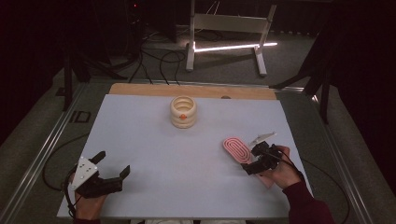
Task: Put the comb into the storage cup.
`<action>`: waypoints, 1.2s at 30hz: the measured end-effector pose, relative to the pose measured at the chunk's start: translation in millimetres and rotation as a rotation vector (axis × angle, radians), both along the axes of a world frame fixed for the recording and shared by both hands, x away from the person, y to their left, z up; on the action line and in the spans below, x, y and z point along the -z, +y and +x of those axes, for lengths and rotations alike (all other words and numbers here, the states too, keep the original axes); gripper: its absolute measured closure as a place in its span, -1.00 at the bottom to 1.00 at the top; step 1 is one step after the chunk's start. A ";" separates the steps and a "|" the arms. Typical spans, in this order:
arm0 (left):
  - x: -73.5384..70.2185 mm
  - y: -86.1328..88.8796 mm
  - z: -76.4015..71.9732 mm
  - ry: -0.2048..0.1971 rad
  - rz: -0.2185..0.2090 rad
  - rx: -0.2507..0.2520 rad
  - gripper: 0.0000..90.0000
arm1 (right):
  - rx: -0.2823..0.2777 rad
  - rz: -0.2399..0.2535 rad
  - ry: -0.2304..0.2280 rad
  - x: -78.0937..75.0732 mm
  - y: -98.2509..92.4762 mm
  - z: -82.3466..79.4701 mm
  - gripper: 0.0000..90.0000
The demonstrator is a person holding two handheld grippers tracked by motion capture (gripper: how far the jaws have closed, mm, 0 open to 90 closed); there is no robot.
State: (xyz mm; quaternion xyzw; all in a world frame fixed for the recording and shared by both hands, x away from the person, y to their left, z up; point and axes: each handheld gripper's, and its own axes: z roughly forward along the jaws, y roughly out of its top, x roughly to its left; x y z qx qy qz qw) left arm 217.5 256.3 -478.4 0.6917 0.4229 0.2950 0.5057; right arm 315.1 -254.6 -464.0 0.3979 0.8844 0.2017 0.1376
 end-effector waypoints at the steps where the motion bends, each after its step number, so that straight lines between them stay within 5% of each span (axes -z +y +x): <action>1: 0.0 -0.1 0.0 -0.001 0.000 0.000 -0.99 | 0.004 -0.003 0.006 1.3 0.2 0.2 -0.71; 15: -0.4 0.3 -0.4 -0.001 -0.002 -0.002 -0.99 | 0.006 -0.034 0.114 18.7 -2.9 8.9 -0.60; 36: 1.1 -1.4 0.9 0.014 0.010 -0.006 -0.99 | -0.007 -0.050 0.183 24.6 0.3 12.6 -0.12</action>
